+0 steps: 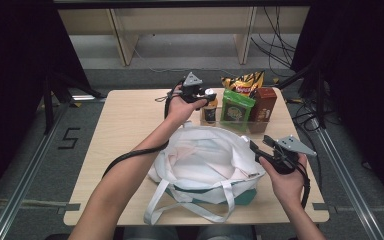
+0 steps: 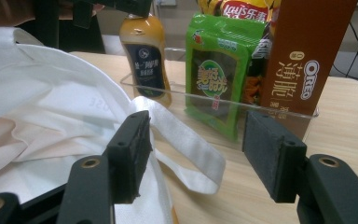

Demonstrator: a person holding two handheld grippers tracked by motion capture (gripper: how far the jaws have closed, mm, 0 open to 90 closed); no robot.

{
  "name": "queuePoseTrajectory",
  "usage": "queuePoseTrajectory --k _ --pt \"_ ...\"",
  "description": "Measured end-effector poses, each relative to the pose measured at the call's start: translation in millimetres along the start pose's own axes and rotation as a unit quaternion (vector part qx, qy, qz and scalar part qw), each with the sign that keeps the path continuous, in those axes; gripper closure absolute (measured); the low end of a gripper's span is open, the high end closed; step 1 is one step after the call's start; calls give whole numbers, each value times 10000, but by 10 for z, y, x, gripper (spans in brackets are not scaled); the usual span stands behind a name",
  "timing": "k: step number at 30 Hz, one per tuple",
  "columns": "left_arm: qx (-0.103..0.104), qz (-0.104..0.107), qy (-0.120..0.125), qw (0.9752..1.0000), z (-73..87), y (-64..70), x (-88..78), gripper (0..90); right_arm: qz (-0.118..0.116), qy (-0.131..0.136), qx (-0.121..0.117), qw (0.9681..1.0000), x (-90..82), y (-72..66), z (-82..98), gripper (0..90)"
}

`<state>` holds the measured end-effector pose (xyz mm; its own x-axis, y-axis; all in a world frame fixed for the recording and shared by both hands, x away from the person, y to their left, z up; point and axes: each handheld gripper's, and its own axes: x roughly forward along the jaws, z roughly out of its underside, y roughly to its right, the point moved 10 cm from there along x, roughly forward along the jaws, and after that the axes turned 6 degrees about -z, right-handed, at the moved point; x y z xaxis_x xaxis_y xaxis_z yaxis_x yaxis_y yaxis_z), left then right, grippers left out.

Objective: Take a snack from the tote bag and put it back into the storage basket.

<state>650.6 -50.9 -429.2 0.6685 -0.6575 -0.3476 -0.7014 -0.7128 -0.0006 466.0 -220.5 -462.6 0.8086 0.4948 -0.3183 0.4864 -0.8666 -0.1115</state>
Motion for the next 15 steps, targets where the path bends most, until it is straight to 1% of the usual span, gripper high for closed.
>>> queuePoseTrajectory --k 1,2,4,6,8,12,15 --pt "-8 -5 -5 10000 3 -2 1 587 10 -37 -3 10000 -7 2 6 423" --pt "-7 -8 -14 10000 6 -3 3 587 -20 -10 -6 10000 -1 -3 2 423" --pt "-15 -8 -24 10000 13 -3 5 586 18 16 -45 10000 -1 8 -5 423" --pt "-22 -12 -38 10000 22 -5 8 587 -7 -22 46 10000 -4 -11 7 423" --pt "-34 -18 -49 10000 30 -8 12 587 6 -7 -3 10000 -1 2 1 423" --pt "-50 -12 -69 10000 46 -8 19 586 -1 -17 52 10000 -4 -6 1 423" --pt "-48 -15 -106 9999 61 -10 26 586 -1 -5 -1 10000 -1 -1 1 423"
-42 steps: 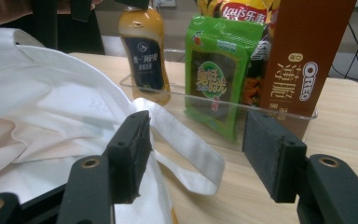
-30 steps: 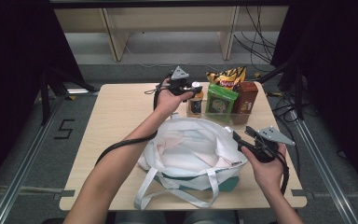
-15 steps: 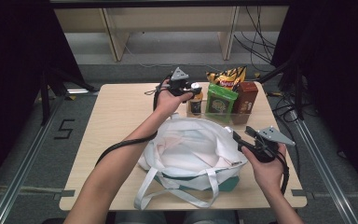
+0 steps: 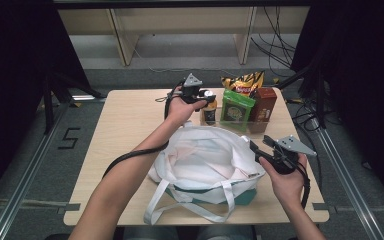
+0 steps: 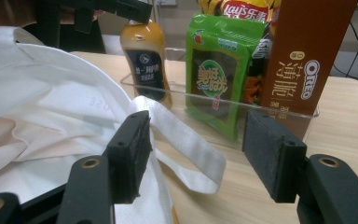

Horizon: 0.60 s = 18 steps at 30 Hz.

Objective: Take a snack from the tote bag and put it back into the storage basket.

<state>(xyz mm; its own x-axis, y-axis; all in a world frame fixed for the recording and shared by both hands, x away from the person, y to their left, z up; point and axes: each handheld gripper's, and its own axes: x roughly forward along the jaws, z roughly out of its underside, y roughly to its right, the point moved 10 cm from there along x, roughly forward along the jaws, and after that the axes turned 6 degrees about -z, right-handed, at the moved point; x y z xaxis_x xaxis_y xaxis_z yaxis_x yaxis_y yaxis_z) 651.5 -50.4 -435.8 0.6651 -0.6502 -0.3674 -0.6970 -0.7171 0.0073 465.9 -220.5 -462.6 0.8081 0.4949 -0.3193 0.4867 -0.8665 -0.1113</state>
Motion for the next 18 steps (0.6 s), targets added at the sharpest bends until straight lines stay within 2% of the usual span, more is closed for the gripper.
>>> queuePoseTrajectory --k 7,9,15,16,18 --pt "-23 -1 -65 10000 35 -9 14 585 9 -30 9 10000 -2 3 7 423" --pt "-18 -13 -122 9999 54 -12 16 585 26 -43 89 9999 -6 -8 14 423" --pt "-34 9 -124 9999 68 -8 28 585 8 -32 10 10000 -3 2 7 423" --pt "-34 13 -130 9999 67 -7 28 584 23 -44 89 9999 -7 -7 14 423" --pt "-31 21 -145 9999 65 -7 28 584 16 -42 59 10000 -4 -2 12 423"
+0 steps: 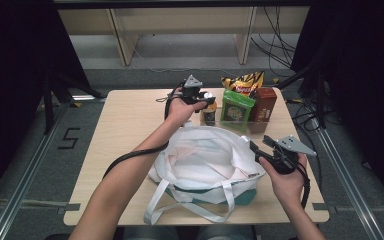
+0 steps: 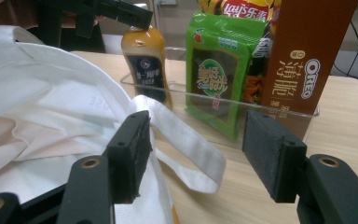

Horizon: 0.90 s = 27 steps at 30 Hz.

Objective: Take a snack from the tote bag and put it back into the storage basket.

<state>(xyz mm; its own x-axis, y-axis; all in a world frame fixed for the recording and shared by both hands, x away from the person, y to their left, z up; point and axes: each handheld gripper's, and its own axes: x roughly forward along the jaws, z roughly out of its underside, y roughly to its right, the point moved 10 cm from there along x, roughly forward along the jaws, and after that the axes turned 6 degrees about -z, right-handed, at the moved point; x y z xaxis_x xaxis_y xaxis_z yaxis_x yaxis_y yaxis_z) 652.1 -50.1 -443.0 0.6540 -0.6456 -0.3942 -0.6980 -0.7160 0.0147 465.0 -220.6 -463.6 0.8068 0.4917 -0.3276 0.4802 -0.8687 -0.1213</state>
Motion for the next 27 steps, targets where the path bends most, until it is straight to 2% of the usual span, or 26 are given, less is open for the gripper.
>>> queuePoseTrajectory --k 2,3,6,8,9,14,16,17,23,24,27 --pt "-5 -12 3 10000 1 -4 -1 582 26 22 -5 10000 2 3 -4 423" --pt "-13 -19 -19 10000 6 -5 -4 581 40 143 -58 9999 18 10 -23 422" --pt "-26 45 -9 10000 -5 9 -8 572 22 96 19 9999 15 -2 -13 423" --pt "-24 37 -7 10000 -15 23 -12 547 -13 -8 -2 10000 4 -7 1 423" --pt "-9 9 -2 10000 -21 20 -17 529 11 -39 86 10000 -3 -17 10 423" --pt "-9 -82 41 10000 -77 10 -83 432 15 24 16 10000 5 -13 -1 423" --pt "60 -118 39 9999 -104 7 -133 412 11 25 -1 10000 5 -10 -4 422" --pt "72 -134 35 9999 -120 5 -164 401 1 20 68 10000 7 -23 0 422" --pt "75 -232 140 9996 -243 7 -402 371 8 10 78 10000 8 -30 0 423" --pt "88 -227 172 9996 -254 11 -444 370 -17 44 -93 9999 16 -5 -12 423" --pt "129 -230 188 9995 -249 16 -591 364 -20 58 -134 9999 17 -3 -12 422"
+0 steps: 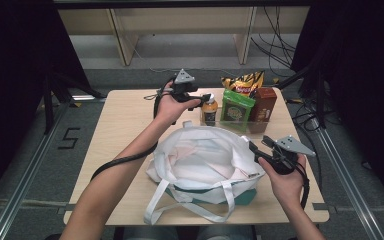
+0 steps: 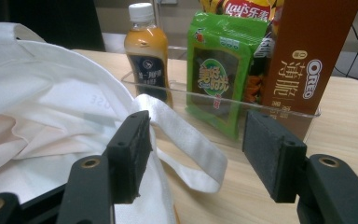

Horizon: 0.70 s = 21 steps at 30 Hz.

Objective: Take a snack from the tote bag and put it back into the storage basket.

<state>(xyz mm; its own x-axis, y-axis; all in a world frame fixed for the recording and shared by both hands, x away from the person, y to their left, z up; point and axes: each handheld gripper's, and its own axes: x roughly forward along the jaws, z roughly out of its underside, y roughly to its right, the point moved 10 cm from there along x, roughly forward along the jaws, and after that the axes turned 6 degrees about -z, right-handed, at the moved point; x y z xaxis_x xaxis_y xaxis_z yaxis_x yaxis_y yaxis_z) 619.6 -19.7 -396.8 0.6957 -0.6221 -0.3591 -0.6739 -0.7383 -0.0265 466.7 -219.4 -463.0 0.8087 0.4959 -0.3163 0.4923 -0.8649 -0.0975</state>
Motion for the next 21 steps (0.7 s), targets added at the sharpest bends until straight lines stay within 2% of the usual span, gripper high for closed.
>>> queuePoseTrajectory --k 2,4,10,12,13,15,18,20,21 --pt "9 -26 23 10000 21 -16 -103 363 30 -24 164 9999 -12 -27 7 422" --pt "22 -55 52 10000 46 -39 -214 362 21 0 79 10000 -6 -12 2 422" --pt "-18 -93 258 9996 146 -117 -576 357 32 -1 65 10000 -6 -9 2 422" --pt "-4 -101 305 9995 182 -134 -669 353 63 -11 129 9999 -7 -15 9 422" --pt "-26 -97 316 9994 206 -136 -719 352 27 -9 18 10000 -1 4 3 421" --pt "-31 -99 332 9994 265 -141 -820 348 30 -9 24 10000 -1 -2 3 421" --pt "-19 -134 339 9993 332 -142 -926 344 62 -29 7 10000 -10 -7 0 421" --pt "54 -75 383 9992 361 -136 -979 341 54 -29 28 10000 -7 -13 1 421" --pt "24 -81 383 9992 380 -133 -1007 339 29 -69 49 10000 -11 -21 9 420"
